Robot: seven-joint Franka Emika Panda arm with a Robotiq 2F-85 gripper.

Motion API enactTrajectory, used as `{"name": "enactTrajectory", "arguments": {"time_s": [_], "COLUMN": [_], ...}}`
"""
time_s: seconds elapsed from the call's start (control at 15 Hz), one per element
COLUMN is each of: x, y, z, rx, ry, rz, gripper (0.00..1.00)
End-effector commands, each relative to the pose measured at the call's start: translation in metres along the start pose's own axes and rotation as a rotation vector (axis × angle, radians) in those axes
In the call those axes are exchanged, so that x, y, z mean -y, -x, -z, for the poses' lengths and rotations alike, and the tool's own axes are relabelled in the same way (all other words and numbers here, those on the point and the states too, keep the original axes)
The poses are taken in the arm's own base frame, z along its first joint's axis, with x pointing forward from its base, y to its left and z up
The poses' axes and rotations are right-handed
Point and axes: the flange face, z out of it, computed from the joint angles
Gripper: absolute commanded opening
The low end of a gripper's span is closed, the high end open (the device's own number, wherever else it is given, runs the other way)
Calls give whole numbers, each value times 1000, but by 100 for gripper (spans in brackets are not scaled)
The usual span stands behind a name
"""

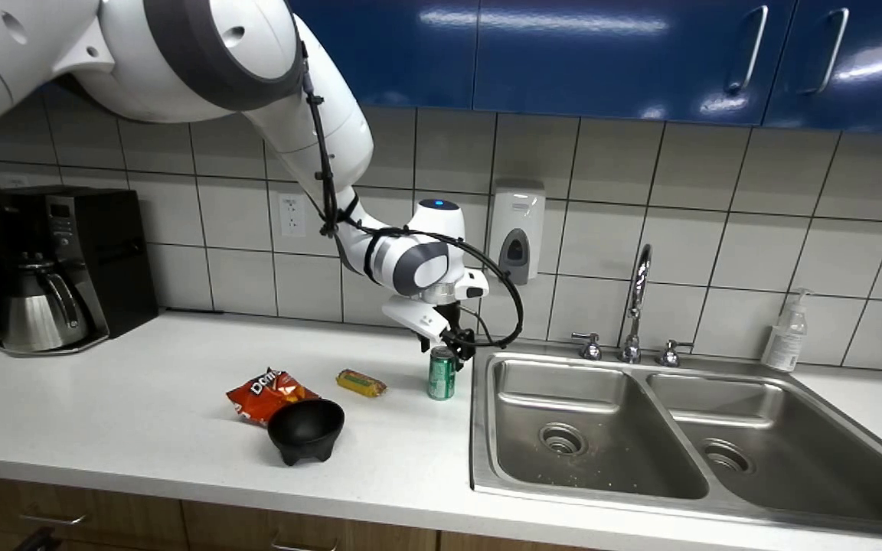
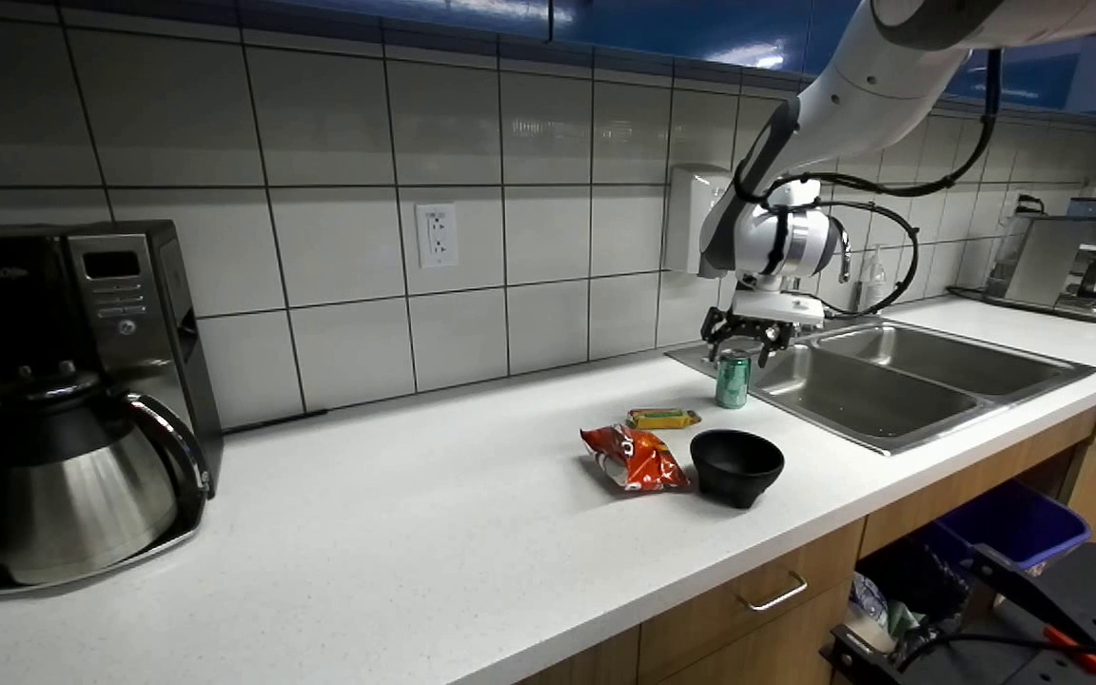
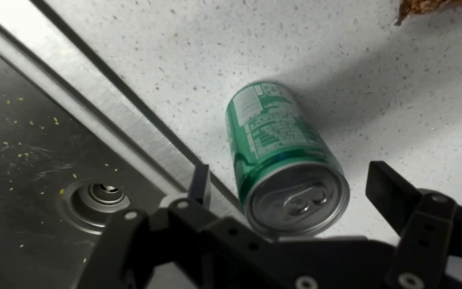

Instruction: Put the green can in the black bowl.

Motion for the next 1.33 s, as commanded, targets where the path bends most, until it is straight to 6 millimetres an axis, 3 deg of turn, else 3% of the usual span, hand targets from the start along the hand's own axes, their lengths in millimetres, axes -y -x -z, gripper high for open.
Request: {"name": "enactTrajectory", "arguments": {"time_s": [0.0,0.07,0.33,0.67,1.27], "x": [-5,-6,-9,-8,0], "y": [-14,-15,-17,-19,-5], "z": [-7,-9,-17,-11,22], "rx": [31,36,55,59,25], "ry": [0,-2,-2,-15,-54], "rz": [-25,-27,-32,-22,42], "gripper": [90,74,42,39,39]}}
